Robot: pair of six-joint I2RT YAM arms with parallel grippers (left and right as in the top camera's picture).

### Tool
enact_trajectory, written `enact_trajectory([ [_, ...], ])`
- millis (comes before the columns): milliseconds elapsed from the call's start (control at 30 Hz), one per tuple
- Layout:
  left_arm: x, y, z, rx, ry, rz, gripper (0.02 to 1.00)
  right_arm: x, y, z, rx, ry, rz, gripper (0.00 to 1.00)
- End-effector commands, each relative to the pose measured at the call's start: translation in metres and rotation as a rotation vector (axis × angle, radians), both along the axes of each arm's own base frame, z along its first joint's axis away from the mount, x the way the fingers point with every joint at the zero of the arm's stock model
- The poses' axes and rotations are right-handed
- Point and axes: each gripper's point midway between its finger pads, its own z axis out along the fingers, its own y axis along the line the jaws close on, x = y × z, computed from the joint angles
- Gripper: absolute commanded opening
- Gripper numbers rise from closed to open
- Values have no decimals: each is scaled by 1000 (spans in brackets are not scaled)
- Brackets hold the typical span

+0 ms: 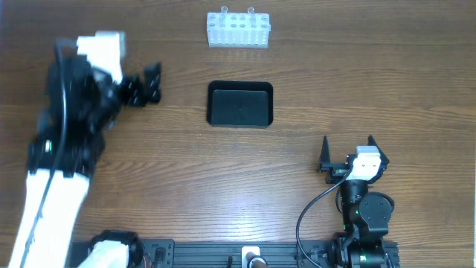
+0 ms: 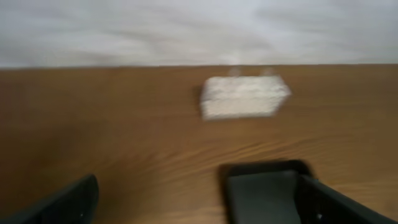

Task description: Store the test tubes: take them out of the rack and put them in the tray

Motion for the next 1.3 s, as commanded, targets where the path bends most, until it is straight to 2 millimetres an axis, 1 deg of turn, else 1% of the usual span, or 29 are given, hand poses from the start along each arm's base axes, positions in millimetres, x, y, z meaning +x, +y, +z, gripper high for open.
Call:
enact_trajectory([
  [33,37,-52,23,-58,0,-183,998,0,0,-3,10,1,1,993],
  [133,65,-75,18,-58,-3,-224,998,0,0,-3,10,1,1,993],
  [167,73,-83,13,-58,2,-236,939,0,0,-3,10,1,1,993],
  [200,80,-89,8,-63,17,-237,844,0,0,-3,10,1,1,993],
  [233,89,-94,1,-81,43,-217,816,0,0,-3,10,1,1,993],
  [267,97,-98,-7,-97,69,-199,820,0,0,-3,10,1,1,993],
  [333,112,-111,-21,-111,109,-195,956,0,0,-2,10,1,1,993],
  [367,120,-117,-28,-106,121,-195,989,0,0,-3,10,1,1,993],
  [600,169,-152,-67,-57,163,-188,996,0,0,-3,10,1,1,993],
  [733,193,-158,-82,-30,159,-157,998,0,0,-3,10,1,1,991],
  [900,216,-156,-102,3,161,-109,998,0,0,-3,10,1,1,993],
  [1033,224,-152,-119,29,174,-76,998,0,0,-3,10,1,1,993],
  [1200,232,-155,-139,31,182,-76,993,0,0,-3,10,1,1,993],
  [1300,235,-157,-148,32,186,-78,993,0,0,-3,10,1,1,993],
])
